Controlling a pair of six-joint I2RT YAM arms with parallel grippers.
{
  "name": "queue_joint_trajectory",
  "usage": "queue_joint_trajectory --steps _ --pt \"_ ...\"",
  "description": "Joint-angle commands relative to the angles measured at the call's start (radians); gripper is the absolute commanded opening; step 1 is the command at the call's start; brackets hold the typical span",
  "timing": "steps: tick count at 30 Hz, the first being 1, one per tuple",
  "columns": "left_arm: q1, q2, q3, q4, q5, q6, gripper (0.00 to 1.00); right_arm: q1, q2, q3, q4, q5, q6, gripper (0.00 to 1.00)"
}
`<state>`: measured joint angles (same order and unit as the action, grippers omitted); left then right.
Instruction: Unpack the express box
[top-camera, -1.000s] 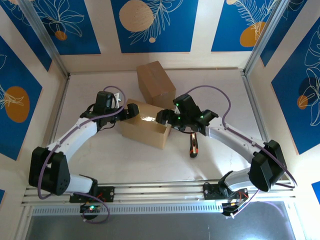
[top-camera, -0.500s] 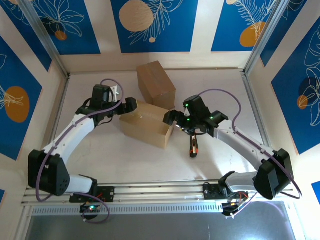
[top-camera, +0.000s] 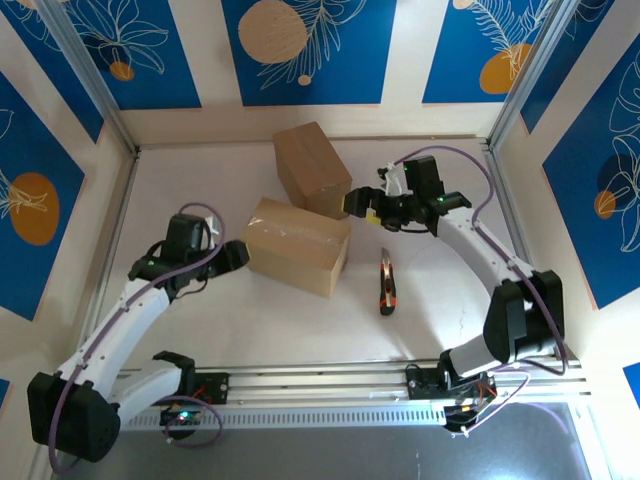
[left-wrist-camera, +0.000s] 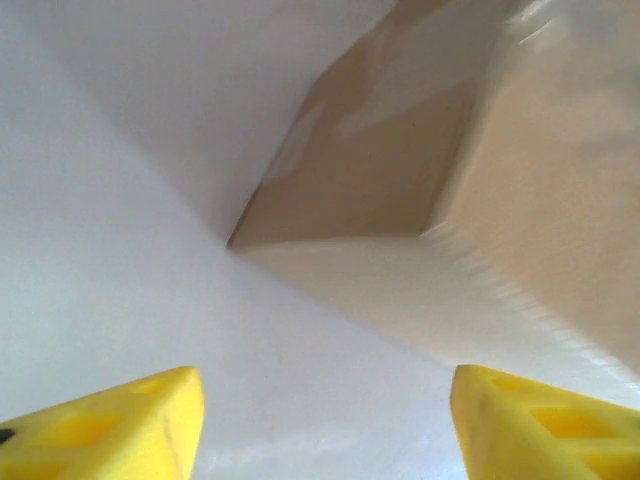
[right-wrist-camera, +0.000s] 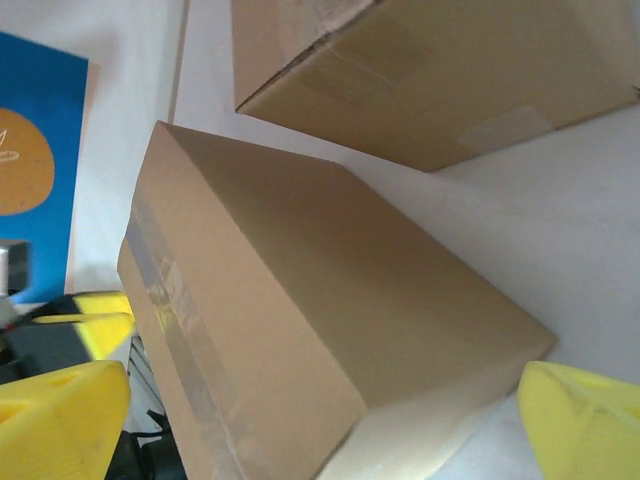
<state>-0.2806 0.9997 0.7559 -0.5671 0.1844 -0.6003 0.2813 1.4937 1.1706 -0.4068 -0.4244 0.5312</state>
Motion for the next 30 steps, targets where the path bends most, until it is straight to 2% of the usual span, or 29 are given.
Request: queue_joint_trajectory --steps 1,7,17,20,24,30 --pt "-0.003 -0.008 -0.053 0.018 0.036 -0.047 0.63 0.013 0.057 0.052 0.057 -0.090 -0.072 1.00" --pt "-0.003 0.085 -0.069 0.133 0.049 -0.070 0.63 0.082 0.136 0.097 0.067 -0.087 -0.065 0.96" --pt "-0.003 0.177 -0.057 0.201 0.009 -0.064 0.63 0.200 0.098 0.033 0.061 0.017 -0.006 0.96" --pt "-0.004 0.183 -0.053 0.202 -0.002 -0.060 0.64 0.202 0.085 0.035 0.033 0.061 0.009 0.96" --pt "-0.003 0.182 -0.045 0.191 -0.006 -0.058 0.64 0.173 0.047 0.050 -0.037 0.191 0.049 0.99" --pt "-0.003 0.119 -0.013 0.078 -0.093 -0.037 0.67 0.090 -0.112 0.017 -0.225 0.405 0.099 0.99"
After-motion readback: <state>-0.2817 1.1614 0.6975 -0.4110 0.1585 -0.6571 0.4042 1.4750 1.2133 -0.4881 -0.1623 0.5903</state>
